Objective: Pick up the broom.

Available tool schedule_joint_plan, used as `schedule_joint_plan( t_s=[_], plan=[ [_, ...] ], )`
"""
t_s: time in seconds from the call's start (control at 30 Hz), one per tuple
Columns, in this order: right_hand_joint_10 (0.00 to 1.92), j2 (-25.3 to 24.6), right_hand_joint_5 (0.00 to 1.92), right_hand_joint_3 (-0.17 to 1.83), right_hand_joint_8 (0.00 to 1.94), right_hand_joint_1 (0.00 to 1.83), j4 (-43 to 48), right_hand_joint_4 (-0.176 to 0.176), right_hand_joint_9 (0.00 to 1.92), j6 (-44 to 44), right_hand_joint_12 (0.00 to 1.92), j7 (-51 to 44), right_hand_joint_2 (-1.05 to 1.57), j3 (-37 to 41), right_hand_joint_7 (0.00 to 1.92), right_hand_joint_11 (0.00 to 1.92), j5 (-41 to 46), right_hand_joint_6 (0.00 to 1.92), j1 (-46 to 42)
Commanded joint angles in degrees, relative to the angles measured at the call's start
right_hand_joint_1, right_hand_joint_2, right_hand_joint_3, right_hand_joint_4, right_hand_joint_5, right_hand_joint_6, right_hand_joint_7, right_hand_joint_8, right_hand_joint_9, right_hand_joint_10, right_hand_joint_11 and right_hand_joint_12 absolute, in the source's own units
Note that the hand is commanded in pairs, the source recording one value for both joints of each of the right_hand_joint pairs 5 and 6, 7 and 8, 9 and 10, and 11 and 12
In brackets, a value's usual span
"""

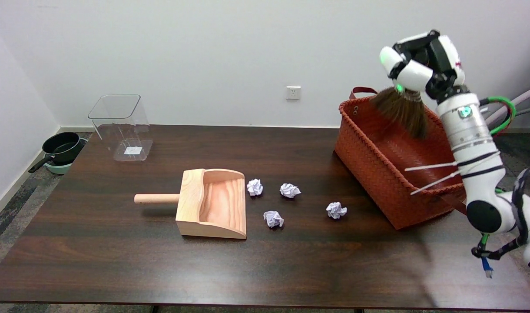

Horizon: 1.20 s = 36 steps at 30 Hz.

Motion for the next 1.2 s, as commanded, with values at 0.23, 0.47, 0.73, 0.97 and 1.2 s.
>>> schedule_joint_plan(
  t_s=[0.23,0.47,0.73,0.97,1.2],
  plan=[
    [1.92,0.2,1.92,0.88,1.92,1.02,-20.6,0.000,1.92,-6.1,1.88,-14.4,1.53,-1.8,1.92,1.88,9.7,1.92,0.8],
    [1.92,0.6,1.92,0.96,1.92,1.01,-20.6,0.000,1.92,-10.8,1.90,-14.4,1.55,-9.6,1.92,1.90,9.7,1.92,2.1],
    [1.92,-2.2,1.92,1.11,1.92,1.01,-19.4,0.000,1.92,-9.7,1.92,-14.5,1.54,-21.9,1.92,1.92,10.7,1.92,7.8],
    [1.92,-8.1,1.92,1.15,1.92,1.00,-19.0,0.000,1.92,-8.1,1.92,-14.5,1.54,-24.7,1.92,1.92,10.6,1.92,7.1],
    [1.92,-10.9,1.92,1.24,1.92,1.01,-9.8,0.000,1.92,-1.1,1.92,-14.5,1.51,-25.9,1.92,1.92,9.7,1.92,8.8]
  ],
)
